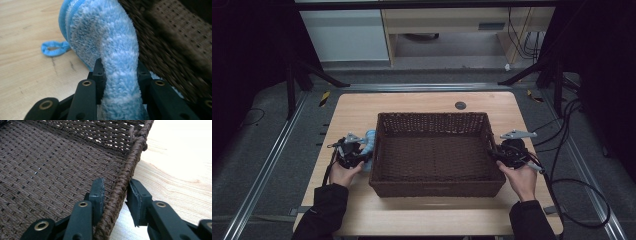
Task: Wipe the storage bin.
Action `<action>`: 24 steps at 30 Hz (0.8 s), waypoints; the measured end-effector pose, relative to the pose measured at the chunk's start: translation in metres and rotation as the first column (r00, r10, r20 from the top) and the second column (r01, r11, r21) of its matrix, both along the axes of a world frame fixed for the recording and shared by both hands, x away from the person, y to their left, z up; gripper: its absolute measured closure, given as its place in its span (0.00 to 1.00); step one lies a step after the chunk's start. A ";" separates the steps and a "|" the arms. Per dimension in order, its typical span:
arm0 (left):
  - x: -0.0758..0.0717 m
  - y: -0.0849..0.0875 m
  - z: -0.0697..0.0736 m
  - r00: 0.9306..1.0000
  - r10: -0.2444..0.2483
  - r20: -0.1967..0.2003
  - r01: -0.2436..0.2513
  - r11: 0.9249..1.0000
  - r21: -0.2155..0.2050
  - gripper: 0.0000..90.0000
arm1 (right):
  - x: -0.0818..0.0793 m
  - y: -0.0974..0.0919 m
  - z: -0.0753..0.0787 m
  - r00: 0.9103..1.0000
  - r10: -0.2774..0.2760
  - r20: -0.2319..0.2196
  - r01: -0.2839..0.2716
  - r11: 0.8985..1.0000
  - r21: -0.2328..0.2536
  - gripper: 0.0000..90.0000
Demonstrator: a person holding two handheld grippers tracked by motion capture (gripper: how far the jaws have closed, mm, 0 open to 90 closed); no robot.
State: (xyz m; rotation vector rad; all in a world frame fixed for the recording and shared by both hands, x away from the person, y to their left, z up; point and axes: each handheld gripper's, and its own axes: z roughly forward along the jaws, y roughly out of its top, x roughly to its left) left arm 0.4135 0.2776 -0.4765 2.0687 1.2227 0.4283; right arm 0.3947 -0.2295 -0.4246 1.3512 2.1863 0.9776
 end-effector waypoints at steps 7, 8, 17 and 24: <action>-0.007 0.004 0.029 0.996 0.010 0.090 -0.004 0.998 -0.064 0.77 | 0.000 0.000 0.000 1.000 -0.001 0.000 0.001 1.000 0.001 0.74; -0.010 0.004 0.034 0.994 0.009 0.110 -0.001 0.997 -0.072 0.77 | 0.000 0.000 0.000 1.000 -0.003 -0.001 0.003 1.000 0.003 0.74; -0.025 0.003 0.033 0.995 -0.019 0.093 0.025 0.998 -0.058 0.77 | 0.000 0.000 0.000 1.000 -0.003 -0.001 0.003 1.000 0.003 0.75; -0.028 -0.002 0.006 0.999 -0.040 -0.005 0.040 0.999 -0.020 0.77 | 0.000 0.000 0.000 1.000 -0.012 0.000 0.012 1.000 0.008 0.75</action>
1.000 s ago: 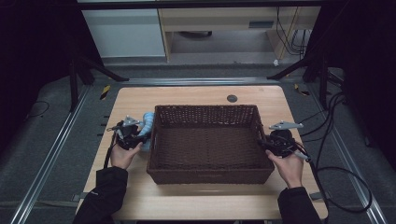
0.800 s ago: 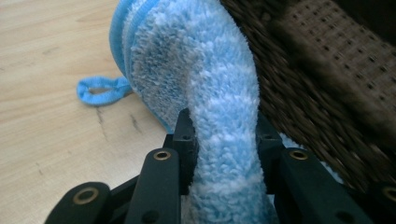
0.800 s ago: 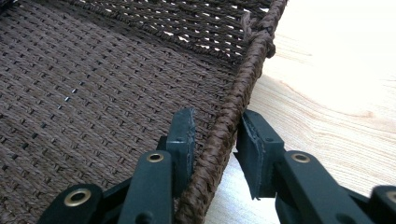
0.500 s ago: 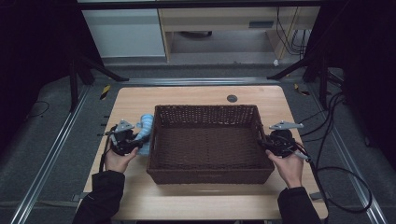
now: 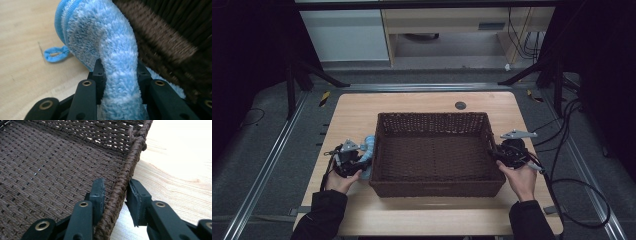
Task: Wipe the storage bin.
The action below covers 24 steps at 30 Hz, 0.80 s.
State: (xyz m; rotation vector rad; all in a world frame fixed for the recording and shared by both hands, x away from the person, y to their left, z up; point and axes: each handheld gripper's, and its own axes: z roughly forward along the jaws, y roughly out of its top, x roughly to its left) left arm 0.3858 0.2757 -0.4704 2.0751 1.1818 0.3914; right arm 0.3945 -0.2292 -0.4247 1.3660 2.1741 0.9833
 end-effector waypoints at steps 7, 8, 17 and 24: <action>0.002 0.003 0.016 0.999 0.009 0.053 -0.007 1.000 -0.029 0.77 | 0.001 0.000 0.000 1.000 -0.004 0.001 0.004 1.000 0.001 0.76; 0.002 0.004 0.021 0.997 0.012 0.071 -0.009 0.999 -0.045 0.77 | 0.002 0.000 0.000 1.000 -0.006 0.000 0.006 1.000 0.005 0.76; -0.006 0.007 0.038 0.991 0.012 0.133 -0.006 0.999 -0.045 0.77 | 0.006 0.002 0.000 1.000 -0.010 0.004 0.010 1.000 -0.004 0.76; -0.003 0.003 0.007 1.000 -0.015 0.025 0.015 1.000 -0.005 0.77 | 0.007 0.002 0.000 1.000 -0.009 0.006 0.009 1.000 -0.006 0.76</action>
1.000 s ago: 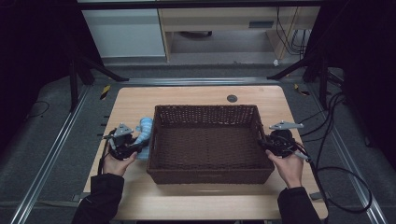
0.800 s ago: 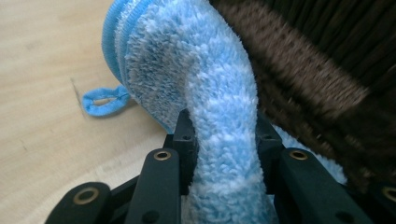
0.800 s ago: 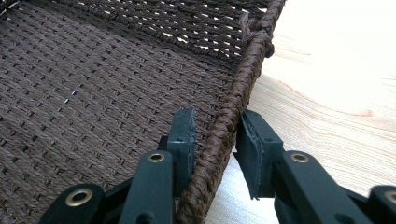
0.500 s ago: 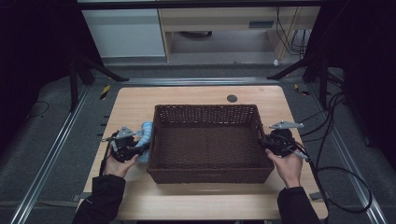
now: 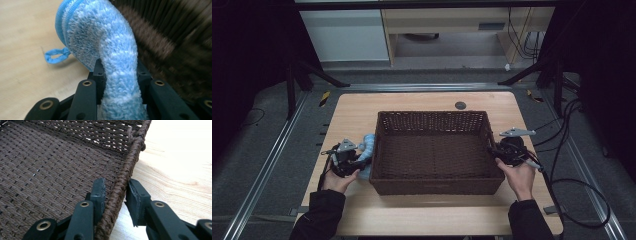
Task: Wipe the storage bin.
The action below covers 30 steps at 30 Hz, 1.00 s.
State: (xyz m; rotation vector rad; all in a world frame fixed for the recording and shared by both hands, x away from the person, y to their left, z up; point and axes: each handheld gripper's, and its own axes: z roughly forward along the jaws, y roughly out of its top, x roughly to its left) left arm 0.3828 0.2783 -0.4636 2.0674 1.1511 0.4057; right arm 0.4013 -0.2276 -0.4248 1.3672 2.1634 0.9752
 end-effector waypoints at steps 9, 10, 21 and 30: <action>0.001 0.000 0.000 1.000 -0.002 -0.010 0.002 1.000 -0.017 0.77 | 0.001 0.000 0.000 1.000 -0.002 0.001 0.002 1.000 0.001 0.76; 0.000 0.001 0.004 1.000 -0.002 0.003 0.002 1.000 -0.023 0.77 | 0.001 -0.001 0.000 1.000 -0.004 0.002 0.004 1.000 0.001 0.76; -0.015 0.003 0.031 0.995 -0.011 0.102 0.015 0.999 -0.039 0.77 | 0.006 -0.001 0.000 1.000 -0.009 0.006 0.009 1.000 -0.005 0.76; -0.019 0.004 0.005 1.000 -0.025 0.005 0.025 1.000 -0.005 0.77 | 0.002 0.001 0.003 0.999 -0.014 0.040 0.016 0.998 -0.054 0.63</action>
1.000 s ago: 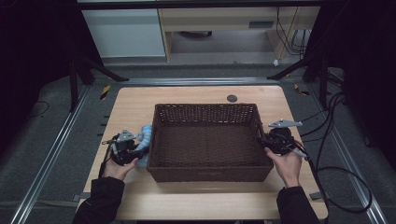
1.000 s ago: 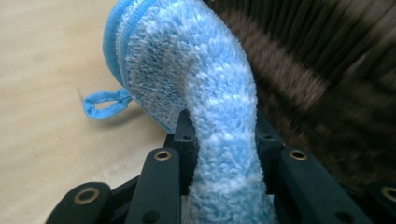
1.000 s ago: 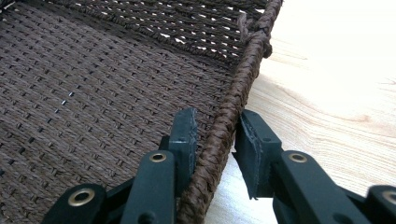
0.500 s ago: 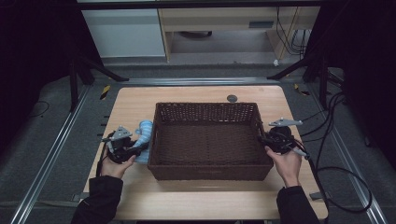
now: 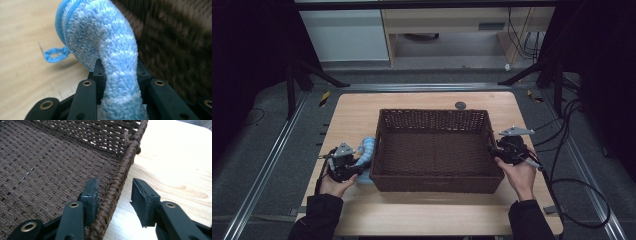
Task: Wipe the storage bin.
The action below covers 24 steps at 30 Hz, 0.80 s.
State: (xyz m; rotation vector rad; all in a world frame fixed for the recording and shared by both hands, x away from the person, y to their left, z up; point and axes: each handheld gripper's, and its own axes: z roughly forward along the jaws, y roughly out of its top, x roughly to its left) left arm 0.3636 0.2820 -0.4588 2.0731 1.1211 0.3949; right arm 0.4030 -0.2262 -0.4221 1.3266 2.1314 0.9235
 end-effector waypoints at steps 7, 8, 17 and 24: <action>-0.004 0.000 -0.007 1.000 -0.002 -0.019 0.003 1.000 0.019 0.77 | -0.011 -0.001 0.010 1.000 0.020 0.022 -0.021 1.000 0.019 0.61; -0.004 0.001 -0.006 1.000 -0.003 -0.017 0.003 1.000 0.014 0.77 | -0.011 0.000 0.009 1.000 0.025 0.013 -0.025 1.000 0.016 0.61; -0.009 0.003 0.020 0.996 0.006 0.085 -0.003 0.999 -0.039 0.77 | -0.011 0.001 -0.001 0.997 0.024 -0.071 -0.025 1.000 -0.008 0.74; -0.015 0.003 0.030 0.992 -0.001 0.123 0.005 1.000 -0.031 0.77 | -0.008 0.003 -0.001 0.998 -0.024 -0.065 0.025 1.000 0.015 0.79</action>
